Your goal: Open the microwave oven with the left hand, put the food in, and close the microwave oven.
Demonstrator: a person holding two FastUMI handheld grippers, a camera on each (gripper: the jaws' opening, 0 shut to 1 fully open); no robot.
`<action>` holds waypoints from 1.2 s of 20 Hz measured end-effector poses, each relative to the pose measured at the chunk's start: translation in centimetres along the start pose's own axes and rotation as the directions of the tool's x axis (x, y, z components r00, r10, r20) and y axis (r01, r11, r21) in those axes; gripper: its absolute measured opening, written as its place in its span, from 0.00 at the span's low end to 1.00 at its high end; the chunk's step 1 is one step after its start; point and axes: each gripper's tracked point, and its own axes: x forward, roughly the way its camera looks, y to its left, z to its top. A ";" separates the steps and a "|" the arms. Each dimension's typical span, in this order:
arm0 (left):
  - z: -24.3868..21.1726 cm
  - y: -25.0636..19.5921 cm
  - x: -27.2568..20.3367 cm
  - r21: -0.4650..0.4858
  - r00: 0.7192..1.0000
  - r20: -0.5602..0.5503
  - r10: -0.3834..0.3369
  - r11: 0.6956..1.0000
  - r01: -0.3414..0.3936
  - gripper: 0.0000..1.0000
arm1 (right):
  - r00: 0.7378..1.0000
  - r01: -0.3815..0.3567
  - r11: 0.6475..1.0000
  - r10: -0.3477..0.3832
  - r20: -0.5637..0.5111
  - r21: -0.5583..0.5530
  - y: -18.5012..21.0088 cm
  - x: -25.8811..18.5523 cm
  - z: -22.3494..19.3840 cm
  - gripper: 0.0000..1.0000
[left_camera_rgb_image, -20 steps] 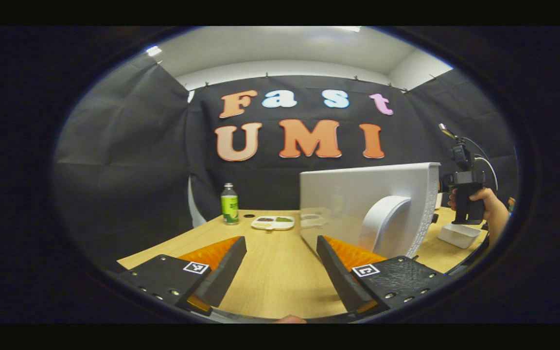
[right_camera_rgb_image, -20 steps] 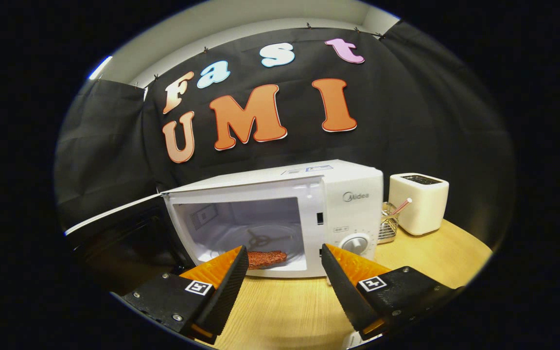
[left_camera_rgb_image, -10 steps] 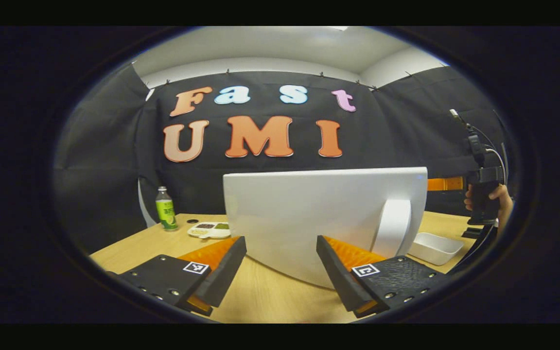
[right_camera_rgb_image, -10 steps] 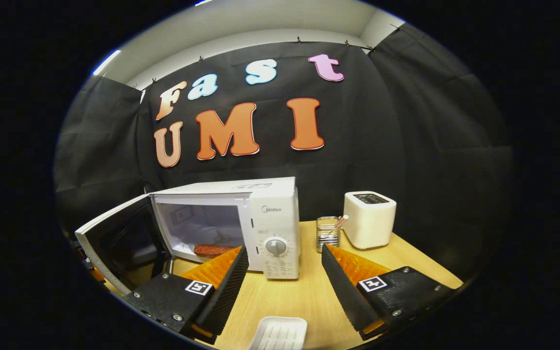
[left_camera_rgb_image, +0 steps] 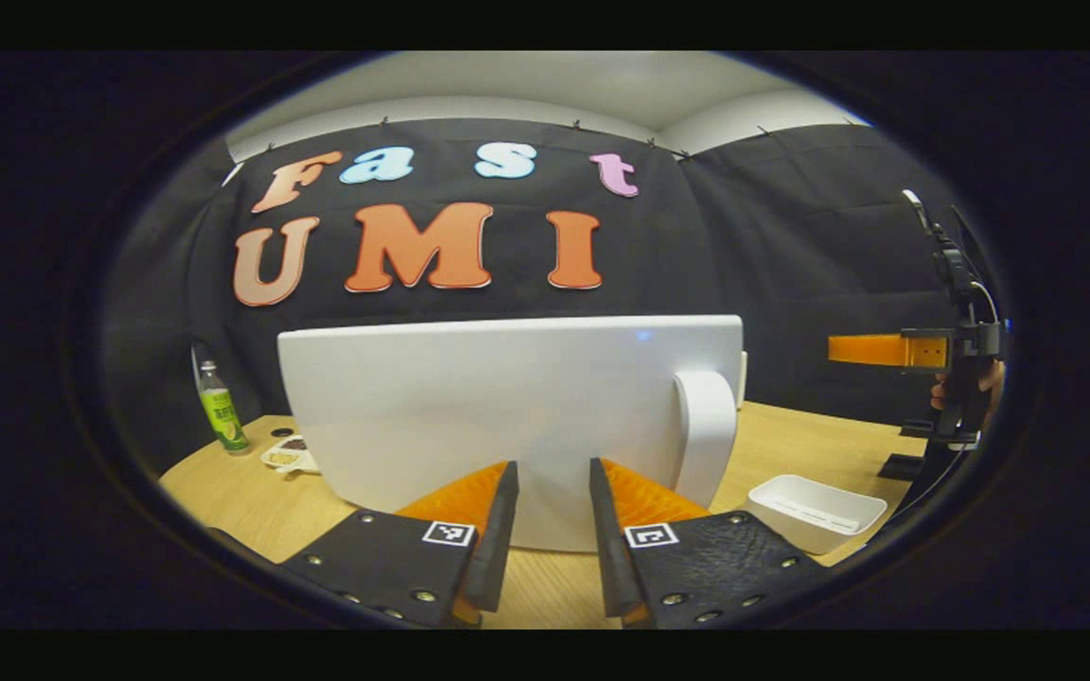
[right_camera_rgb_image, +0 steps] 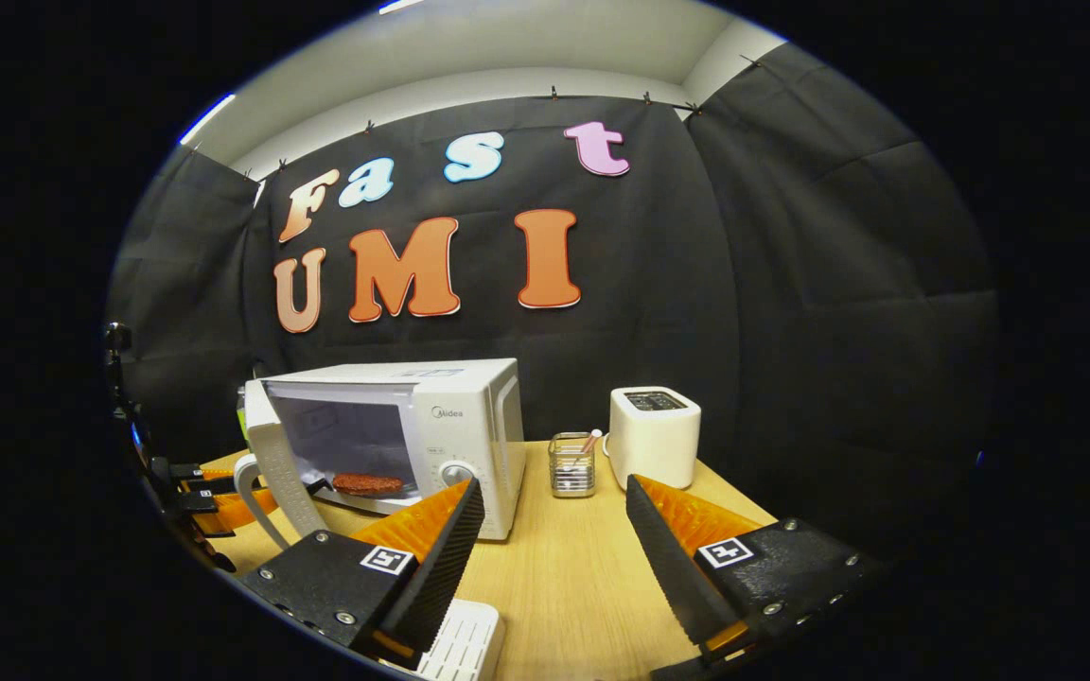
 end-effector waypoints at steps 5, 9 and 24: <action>-0.9 -1.8 4.9 -0.005 0.999 -0.031 0.018 1.000 -0.018 0.14 | 0.999 0.036 0.999 -0.036 0.003 -0.013 -2.6 -0.6 -0.1 0.94; -1.2 -1.5 8.9 -0.045 0.998 -0.048 0.031 0.998 -0.033 0.12 | 0.998 0.063 0.997 -0.063 0.010 -0.039 -3.7 -1.2 -0.2 0.94; -1.4 -2.6 14.7 -0.027 0.993 -0.052 0.106 0.994 -0.107 0.00 | 0.998 0.059 0.994 -0.058 0.011 -0.093 -3.4 -1.5 -0.6 0.94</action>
